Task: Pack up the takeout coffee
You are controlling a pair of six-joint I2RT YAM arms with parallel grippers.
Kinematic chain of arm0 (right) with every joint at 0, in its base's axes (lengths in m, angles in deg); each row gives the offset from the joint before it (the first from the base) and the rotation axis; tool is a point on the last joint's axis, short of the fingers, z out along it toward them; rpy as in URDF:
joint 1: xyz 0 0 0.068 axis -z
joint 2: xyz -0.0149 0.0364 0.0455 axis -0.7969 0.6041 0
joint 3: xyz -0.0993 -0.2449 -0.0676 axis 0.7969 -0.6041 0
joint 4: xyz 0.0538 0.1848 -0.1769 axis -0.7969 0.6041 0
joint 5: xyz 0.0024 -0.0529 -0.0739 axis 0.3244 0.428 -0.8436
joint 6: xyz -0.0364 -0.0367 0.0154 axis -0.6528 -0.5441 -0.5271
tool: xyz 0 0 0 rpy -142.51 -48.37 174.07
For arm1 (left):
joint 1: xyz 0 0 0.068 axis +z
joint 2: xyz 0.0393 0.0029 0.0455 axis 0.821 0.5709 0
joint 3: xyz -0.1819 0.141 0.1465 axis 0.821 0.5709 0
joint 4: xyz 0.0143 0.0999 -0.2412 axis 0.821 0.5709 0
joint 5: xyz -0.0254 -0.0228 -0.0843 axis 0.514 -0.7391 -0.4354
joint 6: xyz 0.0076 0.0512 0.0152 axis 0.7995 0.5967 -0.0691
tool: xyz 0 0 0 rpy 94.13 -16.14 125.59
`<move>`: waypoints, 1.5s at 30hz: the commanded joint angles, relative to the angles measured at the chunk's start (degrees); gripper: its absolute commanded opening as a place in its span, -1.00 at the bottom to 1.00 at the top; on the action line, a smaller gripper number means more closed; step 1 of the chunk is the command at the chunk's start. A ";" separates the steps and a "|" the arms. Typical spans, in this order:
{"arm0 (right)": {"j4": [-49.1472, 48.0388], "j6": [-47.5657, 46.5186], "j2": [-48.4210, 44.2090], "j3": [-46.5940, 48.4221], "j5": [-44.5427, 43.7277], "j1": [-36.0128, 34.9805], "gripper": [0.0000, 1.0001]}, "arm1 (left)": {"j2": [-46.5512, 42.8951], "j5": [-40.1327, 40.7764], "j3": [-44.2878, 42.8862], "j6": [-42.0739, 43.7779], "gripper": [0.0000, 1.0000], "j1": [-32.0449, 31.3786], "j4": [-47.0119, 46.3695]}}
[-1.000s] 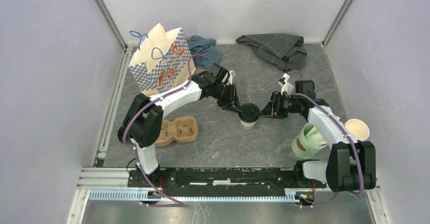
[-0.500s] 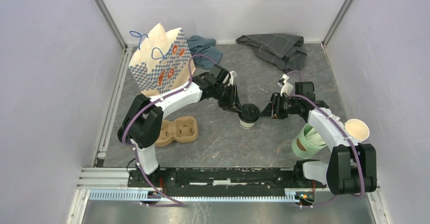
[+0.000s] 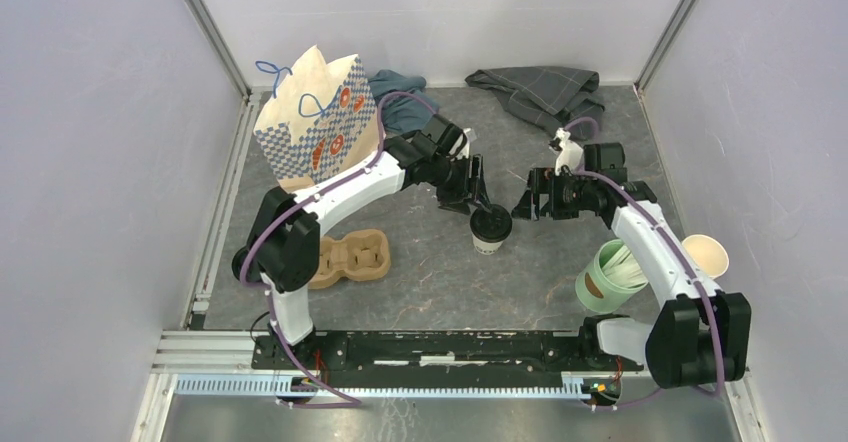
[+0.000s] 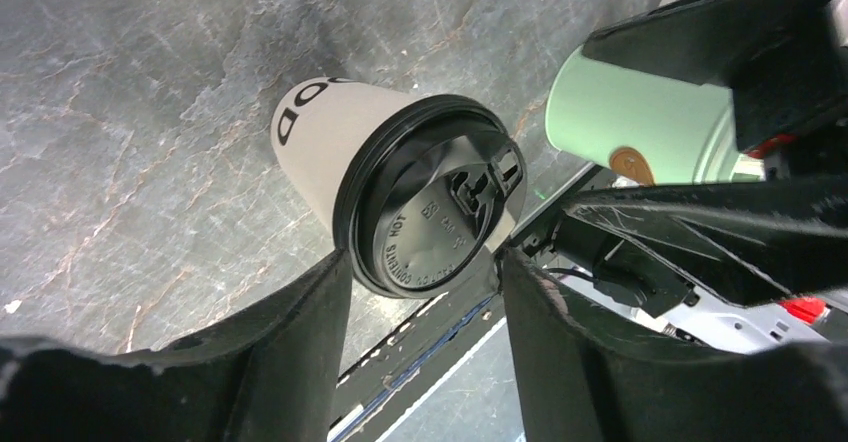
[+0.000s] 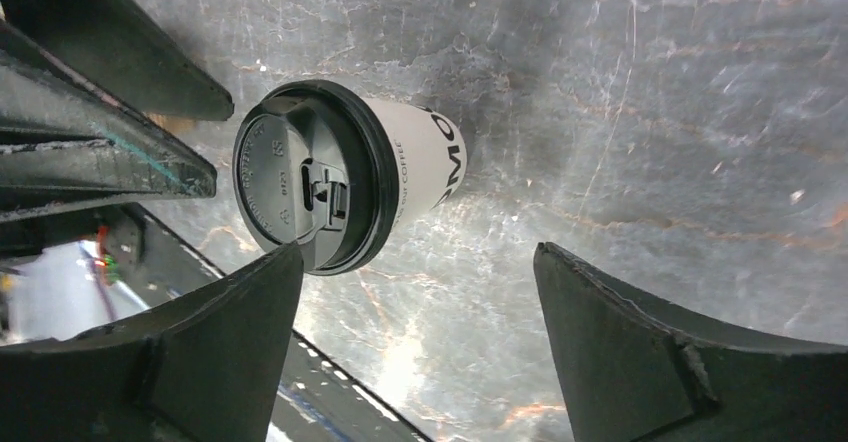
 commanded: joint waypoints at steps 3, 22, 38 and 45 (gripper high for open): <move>3.55 -7.23 0.30 8.21 -8.14 -8.38 0.96 | -6.85 4.71 -2.89 4.70 0.51 0.41 6.08; 13.07 -12.40 14.54 21.59 -36.32 -33.16 0.96 | -28.85 15.56 8.27 4.52 0.86 0.95 5.60; 10.02 -8.90 14.58 17.59 -46.73 -32.75 0.77 | -27.43 15.45 6.81 4.65 0.87 0.97 5.41; 2.36 -9.40 13.92 13.86 -47.63 -15.81 0.77 | -25.86 14.29 4.88 5.33 0.87 0.97 5.74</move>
